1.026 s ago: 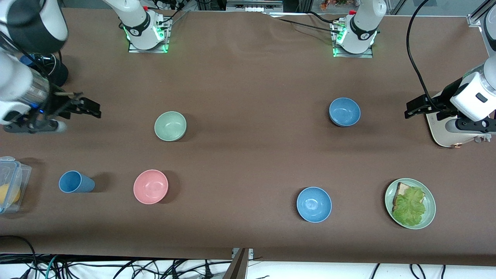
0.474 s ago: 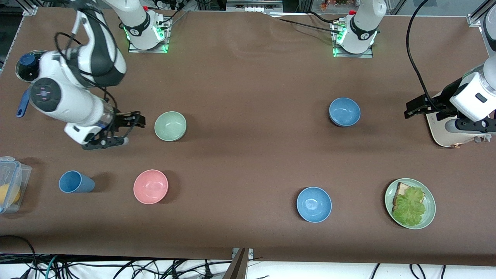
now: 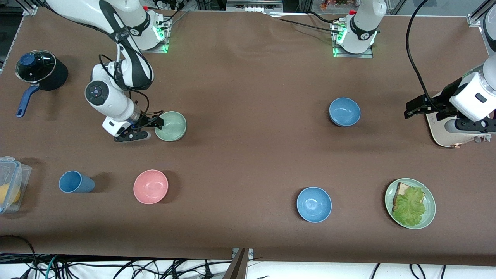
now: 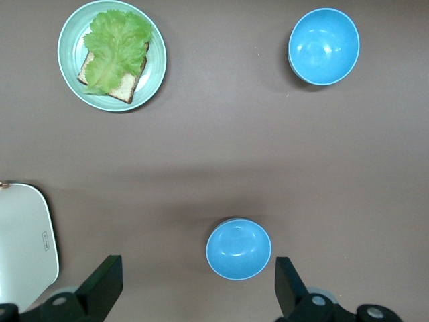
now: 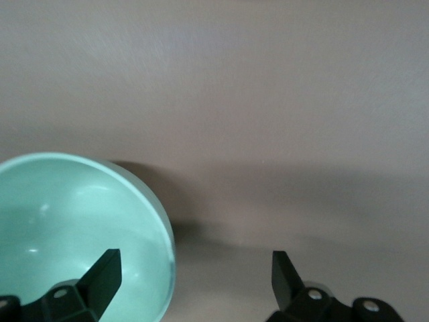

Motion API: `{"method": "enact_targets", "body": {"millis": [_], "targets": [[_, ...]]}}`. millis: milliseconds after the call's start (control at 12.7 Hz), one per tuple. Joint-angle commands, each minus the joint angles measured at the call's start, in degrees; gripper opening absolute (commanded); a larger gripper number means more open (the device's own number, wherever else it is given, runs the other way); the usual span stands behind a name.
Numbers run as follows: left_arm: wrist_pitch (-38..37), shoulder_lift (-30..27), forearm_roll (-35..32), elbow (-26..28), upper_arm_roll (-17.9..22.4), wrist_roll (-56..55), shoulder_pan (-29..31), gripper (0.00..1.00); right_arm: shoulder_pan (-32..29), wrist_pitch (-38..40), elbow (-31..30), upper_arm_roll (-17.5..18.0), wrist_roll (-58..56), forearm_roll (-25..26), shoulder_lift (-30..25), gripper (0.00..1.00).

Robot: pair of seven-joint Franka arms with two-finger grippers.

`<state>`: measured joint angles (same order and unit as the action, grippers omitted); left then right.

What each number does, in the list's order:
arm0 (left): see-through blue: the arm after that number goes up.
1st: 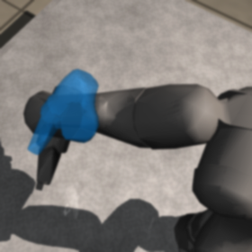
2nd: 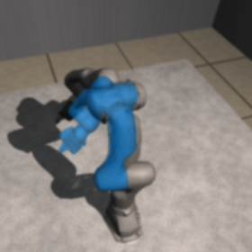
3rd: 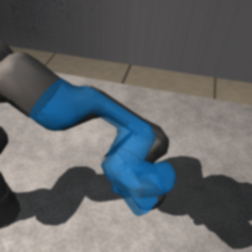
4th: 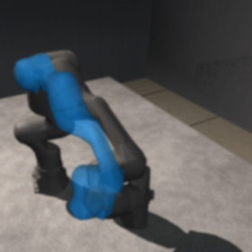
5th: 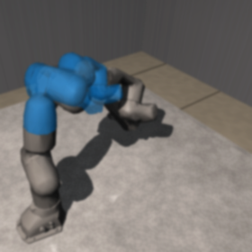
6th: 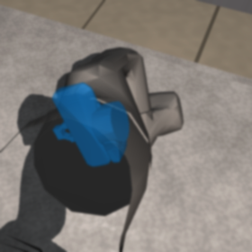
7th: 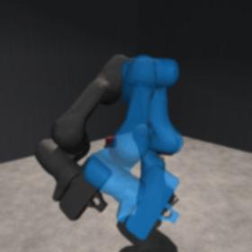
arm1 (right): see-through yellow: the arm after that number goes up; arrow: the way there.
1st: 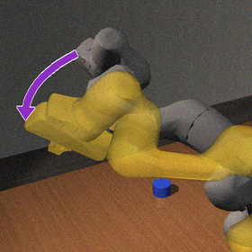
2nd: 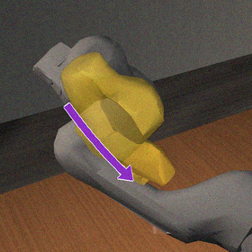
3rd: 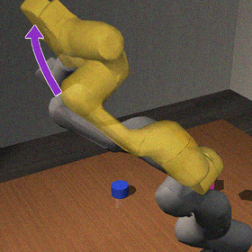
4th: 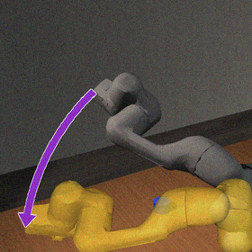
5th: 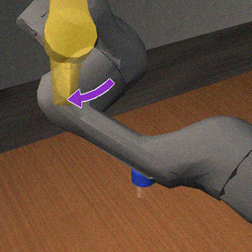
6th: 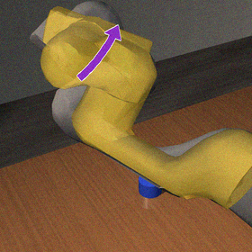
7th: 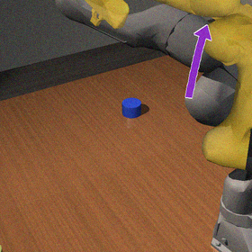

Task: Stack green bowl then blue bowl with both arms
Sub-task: 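Reach the right gripper down to the pale green bowl's rim, then close the right gripper on the green bowl's rim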

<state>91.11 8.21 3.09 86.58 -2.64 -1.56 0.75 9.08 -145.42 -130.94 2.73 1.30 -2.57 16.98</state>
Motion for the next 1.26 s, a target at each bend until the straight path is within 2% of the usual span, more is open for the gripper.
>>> {"method": "enact_targets", "body": {"millis": [0, 79, 237, 316, 395, 711, 789, 1026, 1105, 1184], "targets": [[-1.28, 0.76, -0.81, -1.85, -0.09, 0.33, -0.22, 1.0, -0.38, -0.65, -0.72, 0.7, 0.28, -0.95, -0.03, 0.91], [-1.29, 0.76, -0.81, -1.85, -0.09, 0.33, -0.22, 1.0, -0.38, -1.17, -0.72, 0.79, 0.37, -0.95, 0.59, 0.78], [-1.2, 0.76, -0.81, -1.85, -0.09, 0.33, -0.22, 1.0, -0.38, -1.44, -0.64, 0.96, 0.72, -0.95, 1.29, 0.28], [-1.2, 0.76, -0.81, -1.85, -0.09, 0.33, -0.22, 1.0, -0.38, -1.27, -0.64, 1.05, 1.33, -1.03, 1.38, 0.09], [-1.2, 0.76, -0.81, -1.85, -0.09, 0.33, -0.22, 1.0, -0.38, -1.09, -0.55, 1.14, 1.68, -1.03, 1.3, 0.0], [-1.2, 0.76, -0.81, -1.85, -0.09, 0.33, -0.22, 1.0, -0.38, -0.04, 0.24, 2.19, 3.52, -0.95, 0.86, 0.0], [-1.2, 0.76, -0.81, -1.85, -0.09, 0.33, -0.22, 1.0, -0.38, 2.4, 2.16, 3.76, 5.45, -1.21, 0.6, 0.0], [-1.2, 0.76, -0.81, -1.85, -0.09, 0.33, -0.31, 1.0, 0.06, 13.91, 13.91, 8.33, 13.17, -1.74, 1.03, 0.0], [-1.2, 0.76, -0.81, -1.85, -0.09, 0.33, -0.31, 1.0, 0.84, 14.72, 16.91, 9.74, 15.55, -2.09, 1.64, 0.0], [-1.2, 0.76, -0.72, -1.85, -0.09, 0.33, -0.22, 1.0, 2.42, 14.82, 21.38, 10.45, 19.4, -3.31, 4.87, 0.0]]}}
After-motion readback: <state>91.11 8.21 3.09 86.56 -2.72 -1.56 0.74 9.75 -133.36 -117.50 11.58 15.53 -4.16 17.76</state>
